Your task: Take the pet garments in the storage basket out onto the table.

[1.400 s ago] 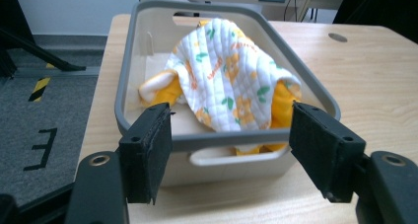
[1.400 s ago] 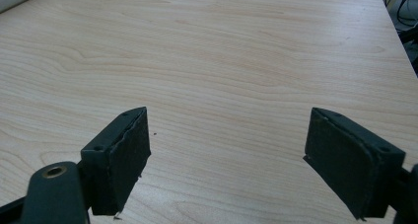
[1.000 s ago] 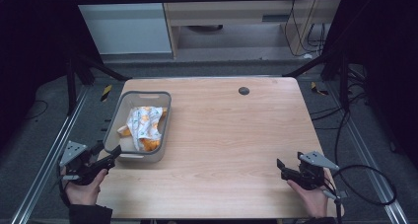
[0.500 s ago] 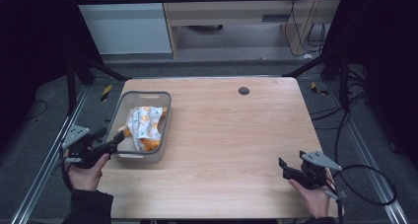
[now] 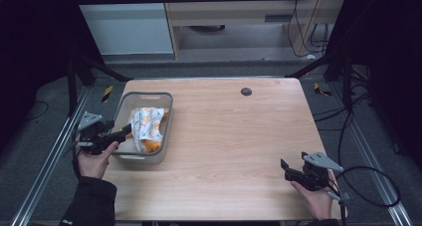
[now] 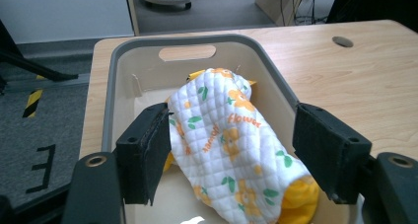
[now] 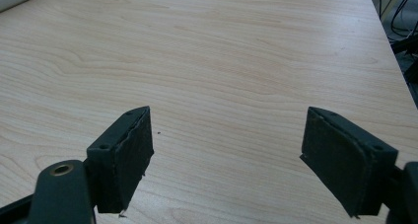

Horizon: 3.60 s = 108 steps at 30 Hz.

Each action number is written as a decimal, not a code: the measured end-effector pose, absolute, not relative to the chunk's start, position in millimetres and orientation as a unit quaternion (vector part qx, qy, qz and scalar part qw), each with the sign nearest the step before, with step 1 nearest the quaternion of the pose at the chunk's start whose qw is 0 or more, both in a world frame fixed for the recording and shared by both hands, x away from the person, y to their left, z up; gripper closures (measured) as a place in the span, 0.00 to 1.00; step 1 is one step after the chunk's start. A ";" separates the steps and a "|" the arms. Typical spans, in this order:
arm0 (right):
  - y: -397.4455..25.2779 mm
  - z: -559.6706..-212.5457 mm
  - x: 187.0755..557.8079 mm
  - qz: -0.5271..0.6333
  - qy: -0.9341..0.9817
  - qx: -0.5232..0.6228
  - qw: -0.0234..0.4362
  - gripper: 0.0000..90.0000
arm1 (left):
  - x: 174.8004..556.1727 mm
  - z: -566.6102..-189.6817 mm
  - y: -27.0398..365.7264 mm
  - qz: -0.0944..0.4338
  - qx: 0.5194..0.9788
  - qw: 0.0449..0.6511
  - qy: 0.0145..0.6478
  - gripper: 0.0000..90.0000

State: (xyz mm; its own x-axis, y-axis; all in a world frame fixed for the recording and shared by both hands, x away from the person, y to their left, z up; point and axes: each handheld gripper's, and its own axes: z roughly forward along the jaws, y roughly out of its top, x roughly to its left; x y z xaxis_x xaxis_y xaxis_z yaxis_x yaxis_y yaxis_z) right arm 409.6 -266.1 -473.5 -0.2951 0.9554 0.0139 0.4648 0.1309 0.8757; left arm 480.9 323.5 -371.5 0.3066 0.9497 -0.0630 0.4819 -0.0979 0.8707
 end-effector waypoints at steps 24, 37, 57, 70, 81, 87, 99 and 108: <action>-263.4 -474.1 411.1 0.405 0.700 0.510 0.292 0.23 | 531.0 -372.3 297.3 0.251 0.728 0.350 0.534 0.33; -262.0 -475.9 412.4 0.400 0.710 0.508 0.281 0.22 | 547.4 -393.3 282.4 0.220 0.743 0.317 0.546 0.32; -259.9 -479.5 414.9 0.386 0.725 0.502 0.271 0.20 | 556.6 -414.9 273.8 0.169 0.755 0.265 0.576 0.62; -259.2 -480.3 415.2 0.382 0.730 0.501 0.267 0.20 | 552.9 -411.0 282.7 0.153 0.755 0.272 0.577 0.84; -259.4 -480.2 414.9 0.380 0.731 0.498 0.269 0.20 | 541.1 -387.6 293.0 0.164 0.750 0.305 0.563 0.86; -259.3 -480.4 415.1 0.379 0.732 0.497 0.271 0.20 | 533.5 -374.0 298.2 0.174 0.749 0.319 0.554 0.86; -259.2 -479.6 414.4 0.381 0.730 0.499 0.271 0.20 | 519.1 -348.4 303.3 0.200 0.751 0.337 0.531 0.86; -259.6 -480.0 414.8 0.381 0.731 0.494 0.278 0.20 | 509.2 -326.7 305.7 0.214 0.751 0.353 0.515 0.87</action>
